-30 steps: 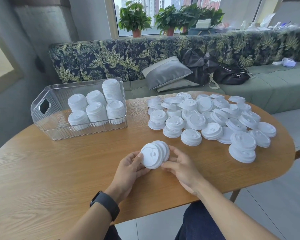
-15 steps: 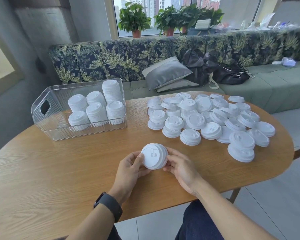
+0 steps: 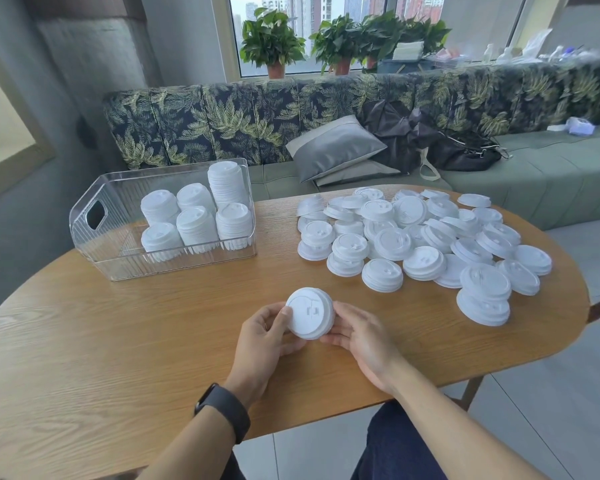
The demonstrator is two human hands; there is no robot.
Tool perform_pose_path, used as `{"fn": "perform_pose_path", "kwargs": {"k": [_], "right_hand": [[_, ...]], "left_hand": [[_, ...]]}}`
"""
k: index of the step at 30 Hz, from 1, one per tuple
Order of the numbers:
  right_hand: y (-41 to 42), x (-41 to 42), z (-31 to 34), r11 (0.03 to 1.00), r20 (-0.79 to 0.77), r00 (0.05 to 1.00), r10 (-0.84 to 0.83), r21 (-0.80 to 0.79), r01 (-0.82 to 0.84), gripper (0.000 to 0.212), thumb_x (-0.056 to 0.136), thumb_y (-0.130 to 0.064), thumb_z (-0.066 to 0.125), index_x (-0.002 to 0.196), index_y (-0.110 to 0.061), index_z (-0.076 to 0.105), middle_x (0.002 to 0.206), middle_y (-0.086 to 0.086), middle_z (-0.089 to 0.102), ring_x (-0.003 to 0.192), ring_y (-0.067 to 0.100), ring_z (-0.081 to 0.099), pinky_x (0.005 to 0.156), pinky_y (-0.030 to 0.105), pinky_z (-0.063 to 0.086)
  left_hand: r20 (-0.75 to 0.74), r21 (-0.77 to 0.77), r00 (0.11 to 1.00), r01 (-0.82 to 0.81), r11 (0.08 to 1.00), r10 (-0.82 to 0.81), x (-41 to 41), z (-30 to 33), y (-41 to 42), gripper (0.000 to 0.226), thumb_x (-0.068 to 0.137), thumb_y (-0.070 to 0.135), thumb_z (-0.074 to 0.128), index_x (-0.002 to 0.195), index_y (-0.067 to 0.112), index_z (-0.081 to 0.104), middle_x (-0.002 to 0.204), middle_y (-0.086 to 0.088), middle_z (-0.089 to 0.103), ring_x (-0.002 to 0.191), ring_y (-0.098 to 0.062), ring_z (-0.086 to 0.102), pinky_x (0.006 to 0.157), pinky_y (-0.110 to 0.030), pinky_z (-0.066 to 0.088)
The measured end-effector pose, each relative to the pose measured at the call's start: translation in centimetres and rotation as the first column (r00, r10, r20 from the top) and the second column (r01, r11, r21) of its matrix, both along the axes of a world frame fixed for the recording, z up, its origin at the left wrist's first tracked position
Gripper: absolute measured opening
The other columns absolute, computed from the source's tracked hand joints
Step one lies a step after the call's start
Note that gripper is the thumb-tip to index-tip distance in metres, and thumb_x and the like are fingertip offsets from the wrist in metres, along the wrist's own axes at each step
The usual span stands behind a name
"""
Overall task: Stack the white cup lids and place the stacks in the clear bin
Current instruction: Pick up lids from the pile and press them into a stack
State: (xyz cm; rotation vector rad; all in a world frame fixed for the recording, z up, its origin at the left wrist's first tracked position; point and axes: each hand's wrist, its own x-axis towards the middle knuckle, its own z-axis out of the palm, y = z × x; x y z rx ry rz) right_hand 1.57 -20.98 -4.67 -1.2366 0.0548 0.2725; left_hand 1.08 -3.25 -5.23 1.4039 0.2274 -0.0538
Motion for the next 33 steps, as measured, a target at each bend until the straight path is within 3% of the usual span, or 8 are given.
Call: {"fn": "perform_pose_path", "kwargs": {"k": [3,6,12,17,22,33], "right_hand": [[0.26,-0.23,0.17,0.999,0.044,0.999,0.02,-0.051,-0.017,0.042,0.094,-0.036,0.066,0.124,-0.008,0.069,0.112,0.01,0.078,0.1,0.02,0.074,0.087,0.032,0.058],[0.27,-0.28,-0.24,0.996,0.066,0.998,0.001,-0.084,0.005,0.052,0.084,-0.032,0.077,0.129,-0.009,0.064,0.112,0.008,0.078,0.106,0.023,0.074,0.088,0.032,0.058],[0.0,-0.18,-0.26,0.997,0.072,0.997,0.009,-0.074,-0.004,0.031,0.098,-0.02,0.068,0.128,-0.014,0.067,0.115,0.007,0.078,0.109,0.024,0.073,0.09,0.033,0.06],[0.07,-0.05,-0.5,0.998,0.048,0.998,-0.048,-0.046,0.05,0.037,0.097,-0.021,0.068,0.131,-0.006,0.063,0.114,0.011,0.077,0.108,0.027,0.074,0.091,0.038,0.061],[-0.02,0.13,-0.57,0.998,0.022,0.998,-0.066,0.006,0.066,0.037,0.097,-0.017,0.069,0.129,0.0,0.062,0.113,0.014,0.077,0.108,0.029,0.074,0.091,0.038,0.061],[-0.42,-0.03,-0.66,1.0,0.037,0.999,-0.012,-0.018,0.012,0.035,0.095,-0.009,0.07,0.129,-0.004,0.064,0.117,0.012,0.077,0.112,0.025,0.073,0.095,0.032,0.059]], "left_hand": [[-0.002,0.001,1.0,-0.003,1.0,0.003,-0.07,0.08,-0.02,0.02,0.104,0.021,0.06,0.118,0.008,0.07,0.11,-0.009,0.077,0.1,-0.023,0.076,0.082,-0.043,0.064],[-0.002,-0.006,1.0,0.005,1.0,-0.005,-0.14,0.25,0.03,0.021,0.103,0.021,0.063,0.118,0.007,0.069,0.109,-0.011,0.078,0.101,-0.026,0.076,0.081,-0.042,0.064],[0.002,-0.028,0.998,0.059,0.998,-0.059,-0.4,0.63,0.34,0.027,0.098,0.023,0.07,0.12,0.007,0.067,0.11,-0.013,0.078,0.1,-0.029,0.077,0.083,-0.041,0.064],[0.019,-0.071,0.992,0.129,0.989,-0.127,-0.49,0.7,0.71,0.038,0.091,0.021,0.075,0.125,0.006,0.064,0.112,-0.015,0.078,0.107,-0.027,0.075,0.095,-0.041,0.06],[0.035,-0.116,0.989,0.146,0.982,-0.143,-0.28,0.47,0.79,0.05,0.081,0.021,0.08,0.124,0.003,0.064,0.111,-0.017,0.077,0.11,-0.028,0.074,0.097,-0.037,0.059],[0.033,-0.073,0.991,0.13,0.989,-0.128,-0.3,0.41,0.72,0.045,0.082,0.019,0.082,0.122,0.006,0.066,0.111,-0.015,0.078,0.11,-0.028,0.074,0.098,-0.04,0.058]]}}
